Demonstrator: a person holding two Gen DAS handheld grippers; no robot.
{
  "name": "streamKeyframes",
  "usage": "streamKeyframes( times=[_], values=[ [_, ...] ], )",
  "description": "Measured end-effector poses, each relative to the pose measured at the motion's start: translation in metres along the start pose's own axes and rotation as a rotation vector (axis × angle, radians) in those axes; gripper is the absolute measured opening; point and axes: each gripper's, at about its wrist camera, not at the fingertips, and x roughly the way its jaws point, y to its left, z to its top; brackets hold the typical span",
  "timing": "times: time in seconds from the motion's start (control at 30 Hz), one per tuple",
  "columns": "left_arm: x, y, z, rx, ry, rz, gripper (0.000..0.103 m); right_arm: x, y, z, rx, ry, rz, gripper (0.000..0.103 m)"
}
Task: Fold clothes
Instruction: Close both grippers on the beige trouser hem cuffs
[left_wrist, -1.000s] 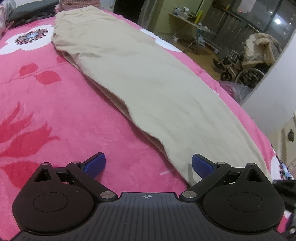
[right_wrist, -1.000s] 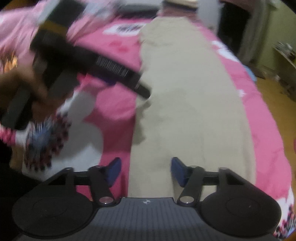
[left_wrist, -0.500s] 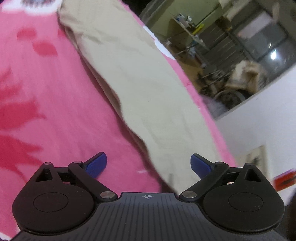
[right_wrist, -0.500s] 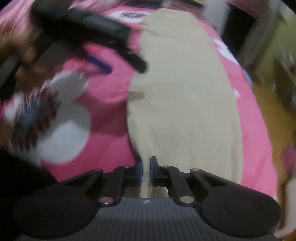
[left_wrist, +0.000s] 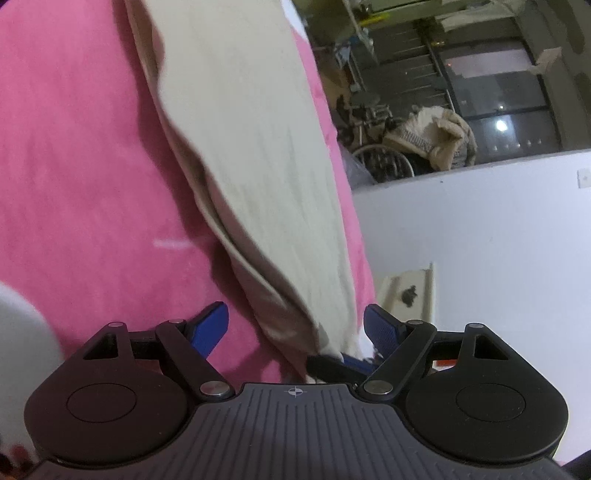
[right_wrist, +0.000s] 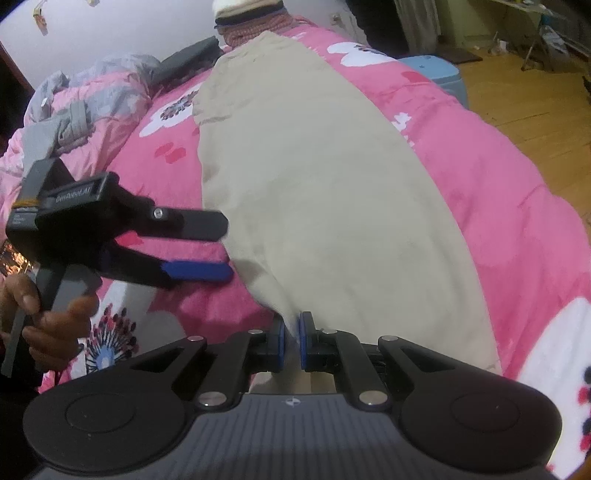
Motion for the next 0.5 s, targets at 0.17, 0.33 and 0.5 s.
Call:
streamKeyframes(
  times=[0.17, 0.33, 0.5],
  values=[
    [0.011, 0.003, -0.001, -0.036, 0.037, -0.022, 0.079, -0.006, -0.005, 0.002, 0.025, -0.019, 0.022, 0.007],
    [0.022, 0.005, 0.0, -0.092, 0.049, -0.059, 0.079, -0.011, -0.007, 0.001, 0.037, -0.03, 0.047, 0.007],
    [0.028, 0.008, -0.007, -0.129, 0.046, -0.085, 0.07, -0.013, -0.004, -0.005, 0.023, -0.029, 0.082, 0.007]
  ],
)
